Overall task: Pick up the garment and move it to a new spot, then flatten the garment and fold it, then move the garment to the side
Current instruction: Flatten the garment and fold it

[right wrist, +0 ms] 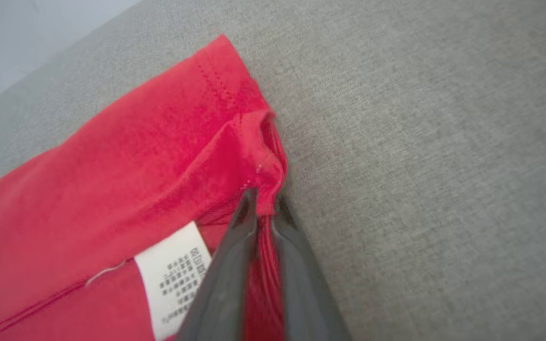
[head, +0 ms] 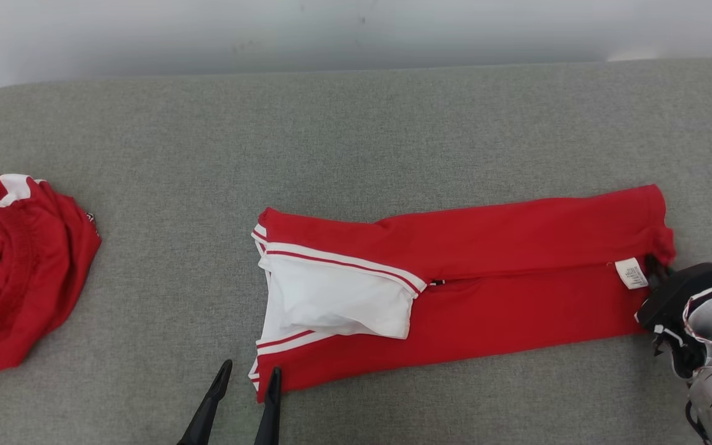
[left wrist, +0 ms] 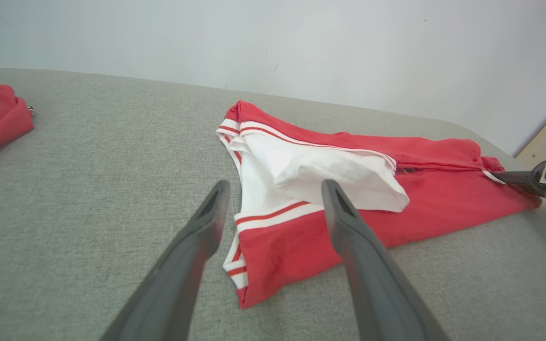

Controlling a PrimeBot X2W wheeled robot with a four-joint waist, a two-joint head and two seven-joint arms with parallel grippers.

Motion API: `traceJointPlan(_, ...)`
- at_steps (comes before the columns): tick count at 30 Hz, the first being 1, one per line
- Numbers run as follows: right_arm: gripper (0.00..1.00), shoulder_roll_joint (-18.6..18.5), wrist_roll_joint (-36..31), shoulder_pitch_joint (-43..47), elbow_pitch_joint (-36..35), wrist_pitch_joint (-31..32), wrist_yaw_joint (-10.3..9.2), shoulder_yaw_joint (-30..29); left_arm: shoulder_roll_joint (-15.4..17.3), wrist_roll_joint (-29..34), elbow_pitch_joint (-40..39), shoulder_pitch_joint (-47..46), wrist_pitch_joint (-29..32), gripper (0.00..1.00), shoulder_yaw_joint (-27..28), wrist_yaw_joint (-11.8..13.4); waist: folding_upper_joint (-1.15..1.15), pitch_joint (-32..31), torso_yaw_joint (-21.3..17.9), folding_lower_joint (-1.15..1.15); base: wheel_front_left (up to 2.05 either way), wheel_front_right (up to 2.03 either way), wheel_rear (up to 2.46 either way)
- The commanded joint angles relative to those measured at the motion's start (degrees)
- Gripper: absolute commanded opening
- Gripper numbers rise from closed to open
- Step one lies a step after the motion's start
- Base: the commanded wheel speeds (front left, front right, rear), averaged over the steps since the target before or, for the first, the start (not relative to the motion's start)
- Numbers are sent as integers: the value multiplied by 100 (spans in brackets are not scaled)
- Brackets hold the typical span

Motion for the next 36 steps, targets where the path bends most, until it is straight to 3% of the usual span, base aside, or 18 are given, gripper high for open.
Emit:
traceJointPlan(1,0,218,35,431,127,173,-9,135,-6,40,25,-3,-29,100,-7,-27,0,-30,-25,0,0,0,0)
traceJointPlan(14,0,-365,259,412,-179,-451,-14,253,-9,93,26,104,-29,100,66,-45,0,-230,-174,0,0,0,0)
traceJointPlan(23,0,-850,395,352,-614,-529,-8,457,-9,103,-23,98,-29,100,66,-140,0,-351,-373,0,0,0,0)
traceJointPlan(36,0,-1136,622,478,-2212,-311,-6,1086,-12,-13,62,236,-29,100,26,-68,0,-682,-445,0,0,0,0)
